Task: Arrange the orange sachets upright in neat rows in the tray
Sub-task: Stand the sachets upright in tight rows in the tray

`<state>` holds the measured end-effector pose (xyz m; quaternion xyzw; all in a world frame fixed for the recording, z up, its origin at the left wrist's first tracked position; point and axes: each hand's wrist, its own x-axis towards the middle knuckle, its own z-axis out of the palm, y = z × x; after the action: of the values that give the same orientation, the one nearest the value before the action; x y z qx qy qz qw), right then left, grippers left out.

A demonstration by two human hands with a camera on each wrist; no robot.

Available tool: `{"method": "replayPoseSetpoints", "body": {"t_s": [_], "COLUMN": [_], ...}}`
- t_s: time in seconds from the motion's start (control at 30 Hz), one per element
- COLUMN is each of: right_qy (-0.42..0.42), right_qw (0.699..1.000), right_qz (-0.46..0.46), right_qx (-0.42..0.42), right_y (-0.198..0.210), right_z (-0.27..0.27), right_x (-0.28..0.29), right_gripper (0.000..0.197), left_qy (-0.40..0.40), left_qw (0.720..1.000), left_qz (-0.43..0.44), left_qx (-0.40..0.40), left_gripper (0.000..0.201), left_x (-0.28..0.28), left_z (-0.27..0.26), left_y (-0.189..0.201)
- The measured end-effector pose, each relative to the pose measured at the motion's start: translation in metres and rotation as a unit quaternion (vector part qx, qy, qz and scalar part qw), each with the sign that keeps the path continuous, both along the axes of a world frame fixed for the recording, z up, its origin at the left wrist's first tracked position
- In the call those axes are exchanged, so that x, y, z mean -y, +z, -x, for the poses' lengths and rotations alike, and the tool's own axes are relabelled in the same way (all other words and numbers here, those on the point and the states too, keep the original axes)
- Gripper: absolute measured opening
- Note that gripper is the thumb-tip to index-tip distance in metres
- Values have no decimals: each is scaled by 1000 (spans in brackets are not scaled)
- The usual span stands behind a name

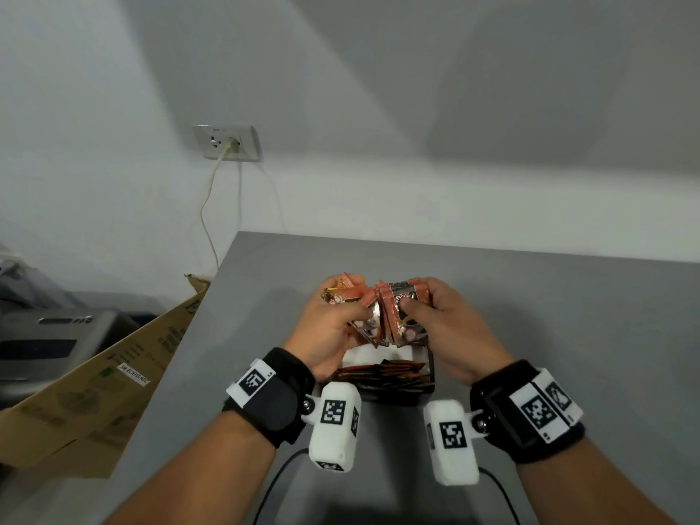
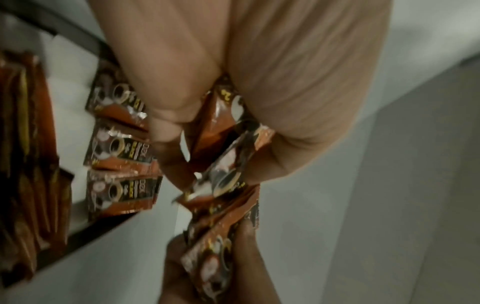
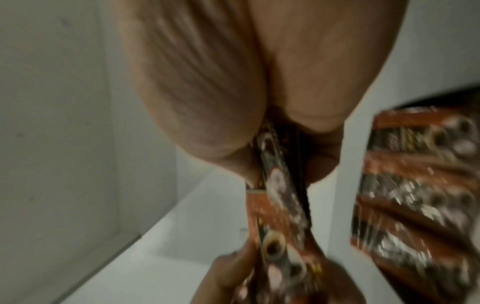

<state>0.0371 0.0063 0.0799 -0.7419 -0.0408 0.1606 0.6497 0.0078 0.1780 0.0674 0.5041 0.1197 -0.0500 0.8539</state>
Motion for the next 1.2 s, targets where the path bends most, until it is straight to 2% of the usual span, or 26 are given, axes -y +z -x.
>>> {"method": "replayPoseSetpoints", "body": {"t_s": [0.07, 0.13, 0.23, 0.43, 0.5, 0.63, 0.77, 0.93, 1.1, 1.2], "right_qy": [29, 0, -39, -30, -48, -87, -90, -43, 1, -34], "right_qw": [999, 1000, 989, 993, 991, 976, 957, 975, 995, 991], "right_qz": [41, -24, -126, -83, -92, -165, -245, -189, -67, -102], "right_qx": [15, -14, -71, -81, -82, -109, -126, -110, -72, -77], "right_y": [8, 11, 13, 0, 0, 2, 2, -7, -1, 4], "right_z": [-5, -9, -6, 4, 3, -2, 2, 16, 3, -1], "right_x": [5, 7, 5, -12, -11, 4, 12, -1, 0, 3], "right_gripper": [12, 14, 16, 22, 21, 21, 23, 27, 19, 19], "left_qy": [-26, -19, 23, 26, 27, 20, 13, 39, -10, 0], "left_qw": [998, 997, 998, 999, 999, 997, 999, 999, 999, 997], "left_qz": [-53, -78, -55, -39, -6, 45, 41, 26, -29, -72], "left_qx": [-10, -14, -19, -3, -20, -53, -19, 3, -21, -23], "left_gripper": [43, 43, 44, 37, 32, 38, 41, 47, 40, 47], "left_x": [-3, -3, -5, 7, 6, -3, -2, 7, 1, -3], "left_z": [1, 0, -2, -3, -2, 1, 2, 2, 2, 1], "left_y": [1, 1, -2, 4, 3, -1, -3, -7, -2, -3]}}
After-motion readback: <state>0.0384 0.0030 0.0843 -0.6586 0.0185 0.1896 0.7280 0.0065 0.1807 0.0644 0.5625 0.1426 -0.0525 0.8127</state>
